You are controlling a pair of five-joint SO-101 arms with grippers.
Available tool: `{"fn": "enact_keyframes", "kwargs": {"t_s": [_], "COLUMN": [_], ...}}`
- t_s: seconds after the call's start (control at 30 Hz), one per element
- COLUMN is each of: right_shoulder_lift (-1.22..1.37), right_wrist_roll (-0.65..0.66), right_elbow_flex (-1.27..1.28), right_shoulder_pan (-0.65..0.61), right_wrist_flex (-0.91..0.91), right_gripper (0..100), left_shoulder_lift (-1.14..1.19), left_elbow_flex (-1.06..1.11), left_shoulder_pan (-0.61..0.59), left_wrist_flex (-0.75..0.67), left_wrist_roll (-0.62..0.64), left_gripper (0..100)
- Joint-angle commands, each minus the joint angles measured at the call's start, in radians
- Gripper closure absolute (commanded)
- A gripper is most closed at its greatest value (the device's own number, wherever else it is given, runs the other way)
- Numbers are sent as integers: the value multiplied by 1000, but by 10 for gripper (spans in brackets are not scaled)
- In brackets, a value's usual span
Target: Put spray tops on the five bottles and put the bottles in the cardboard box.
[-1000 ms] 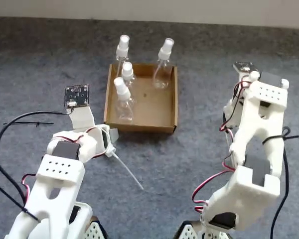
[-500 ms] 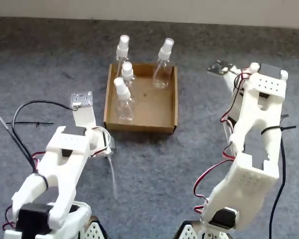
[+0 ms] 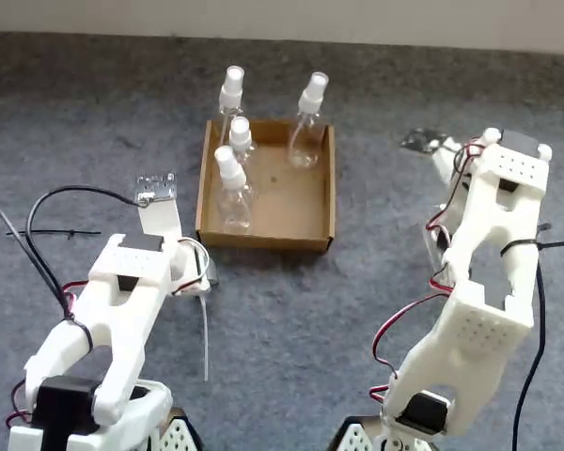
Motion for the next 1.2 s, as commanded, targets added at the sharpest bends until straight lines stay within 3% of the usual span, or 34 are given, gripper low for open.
{"fn": "enact_keyframes", "kwargs": {"t_s": [0.0, 0.13, 0.27, 0.5, 0.57, 0.73, 0.9, 1.0, 1.17], "right_shoulder_lift": [25, 50, 73, 142, 163, 189, 163, 145, 87], "right_wrist_roll": [-193, -339, -459, -713, -856, -1484, -1778, -1832, -1726], "right_elbow_flex": [-47, -48, -47, -45, -41, -48, -50, -50, -48], "right_shoulder_pan": [61, 68, 68, 81, 82, 87, 18, -38, -96], "right_wrist_flex": [-56, -54, -48, -47, -45, 30, 124, 183, 220], "right_gripper": [721, 721, 735, 927, 935, 924, 788, 711, 641], "left_shoulder_lift": [2, 2, 1, -8, -4, -1, -1, -1, -1], "left_elbow_flex": [-39, -41, -41, -61, -84, -140, -153, -154, -154], "left_shoulder_pan": [-16, 8, 42, -48, -102, -200, -214, -213, -213], "left_wrist_flex": [0, 0, 3, 55, 66, 68, 64, 64, 64], "left_wrist_roll": [2, -8, -123, -238, -256, -261, -255, -253, -253], "left_gripper": [770, 848, 954, 996, 996, 996, 996, 996, 996]}}
